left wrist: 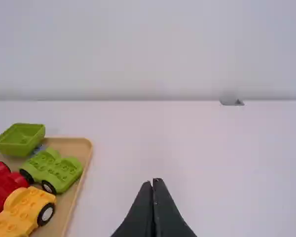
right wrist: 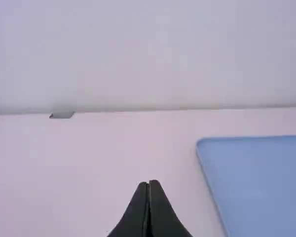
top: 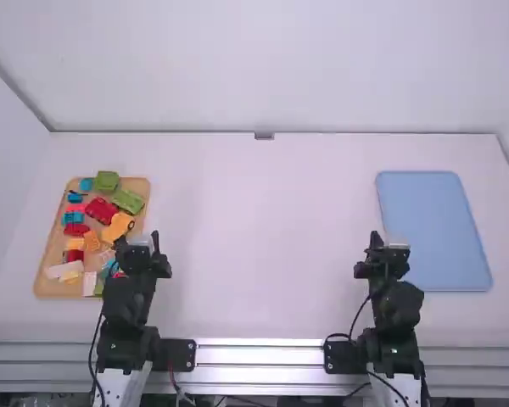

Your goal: Assemble lego blocks to make yellow taxi

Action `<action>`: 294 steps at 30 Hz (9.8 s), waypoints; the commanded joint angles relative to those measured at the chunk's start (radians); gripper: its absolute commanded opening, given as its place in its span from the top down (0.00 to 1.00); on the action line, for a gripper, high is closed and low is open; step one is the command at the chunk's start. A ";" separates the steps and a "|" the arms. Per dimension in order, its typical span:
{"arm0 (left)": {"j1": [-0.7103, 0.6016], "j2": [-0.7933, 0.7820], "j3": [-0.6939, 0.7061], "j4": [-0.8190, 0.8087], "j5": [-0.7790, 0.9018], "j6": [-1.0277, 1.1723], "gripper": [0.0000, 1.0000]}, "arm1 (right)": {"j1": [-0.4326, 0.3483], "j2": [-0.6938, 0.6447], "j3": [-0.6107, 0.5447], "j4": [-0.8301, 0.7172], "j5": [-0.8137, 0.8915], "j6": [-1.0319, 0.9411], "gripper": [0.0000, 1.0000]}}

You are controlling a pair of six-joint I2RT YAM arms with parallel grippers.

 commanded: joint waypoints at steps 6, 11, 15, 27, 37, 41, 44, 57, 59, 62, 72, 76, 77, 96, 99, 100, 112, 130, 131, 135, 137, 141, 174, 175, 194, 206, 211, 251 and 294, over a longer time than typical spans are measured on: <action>-0.001 0.007 0.006 0.002 -0.004 0.001 0.98 | 0.000 0.010 0.008 0.003 0.000 0.003 0.99; -0.002 0.030 0.027 0.002 -0.017 0.006 0.95 | 0.004 0.042 0.035 0.005 -0.004 -0.003 0.95; -0.004 0.067 0.060 -0.002 -0.037 0.011 0.91 | 0.013 0.087 0.074 0.002 -0.002 -0.012 0.92; -0.011 0.276 0.207 0.011 -0.162 0.034 0.74 | 0.076 0.315 0.257 0.021 0.030 -0.056 0.74; -0.018 0.477 0.355 0.023 -0.290 0.096 0.55 | 0.163 0.556 0.439 0.043 0.050 -0.244 0.55; -0.020 0.563 0.419 0.027 -0.342 0.109 0.47 | 0.203 0.662 0.518 0.052 0.058 -0.303 0.47; -0.007 0.623 0.464 0.030 -0.376 0.121 0.41 | 0.226 0.739 0.573 0.067 0.066 -0.327 0.42; 0.330 0.934 0.852 -0.310 -0.094 0.183 0.18 | 0.239 1.042 0.805 0.109 0.129 -0.295 0.18; 0.385 1.002 0.934 -0.393 -0.059 0.212 0.15 | 0.241 1.079 0.834 0.112 0.128 -0.306 0.15; 0.457 1.117 1.063 -0.523 -0.049 0.249 0.11 | 0.247 1.128 0.872 0.119 0.116 -0.323 0.11; 0.569 1.584 1.524 -1.066 0.094 0.710 0.03 | 0.297 1.233 0.953 0.173 0.125 -0.354 0.03; 0.576 1.720 1.587 -1.076 -0.045 0.719 0.01 | 0.302 1.251 0.967 0.183 0.126 -0.359 0.02; 0.577 1.756 1.588 -1.055 -0.073 0.721 0.01 | 0.303 1.253 0.968 0.183 0.126 -0.360 0.02; 0.582 1.853 1.373 -0.797 0.024 0.745 0.03 | 0.302 1.254 0.969 0.209 0.127 -0.356 0.02; 0.582 1.853 1.333 -0.760 0.011 0.733 0.04 | 0.306 1.254 0.969 0.209 0.126 -0.356 0.02; 0.583 1.853 1.313 -0.745 0.011 0.737 0.05 | 0.306 1.254 0.969 0.209 0.126 -0.356 0.02; 0.583 1.853 1.219 -0.718 0.011 0.737 0.16 | 0.305 1.254 0.969 0.224 0.122 -0.356 0.02; 0.583 1.853 1.113 -0.563 0.061 0.763 0.17 | 0.304 1.254 0.969 0.223 0.077 -0.356 0.02; 0.582 1.853 1.101 -0.547 0.068 0.763 0.17 | 0.304 1.254 0.969 0.220 0.077 -0.356 0.02; 0.582 1.853 1.077 -0.514 0.071 0.766 0.22 | 0.304 1.254 0.969 0.220 0.077 -0.356 0.02; 0.582 1.853 1.069 -0.497 0.072 0.766 0.22 | 0.304 1.254 0.969 0.220 0.077 -0.356 0.02; 0.583 1.853 1.046 -0.454 0.104 0.766 0.22 | 0.304 1.254 0.969 0.220 0.077 -0.356 0.02; 0.235 1.634 1.250 -0.752 0.149 0.715 0.51 | 0.304 1.254 0.969 0.198 0.078 -0.357 0.02; 0.203 1.634 1.250 -0.751 0.147 0.720 0.52 | 0.304 1.254 0.969 0.197 0.077 -0.357 0.02; -0.516 1.794 1.173 -0.559 0.155 0.857 0.51 | 0.304 1.254 0.969 0.190 0.077 -0.360 0.02; -0.548 1.924 1.161 -0.539 0.146 0.845 0.46 | 0.304 1.254 0.968 0.167 0.077 -0.360 0.02; -0.549 1.924 1.160 -0.502 0.146 0.851 0.34 | 0.304 1.254 0.968 0.168 0.077 -0.360 0.02; 0.045 1.238 1.223 -0.790 0.040 0.015 0.01 | 0.304 1.254 0.969 0.176 0.077 -0.387 0.02; 0.969 1.670 1.350 -1.015 0.109 -0.476 0.01 | 0.303 1.254 0.968 0.204 0.077 -0.387 0.02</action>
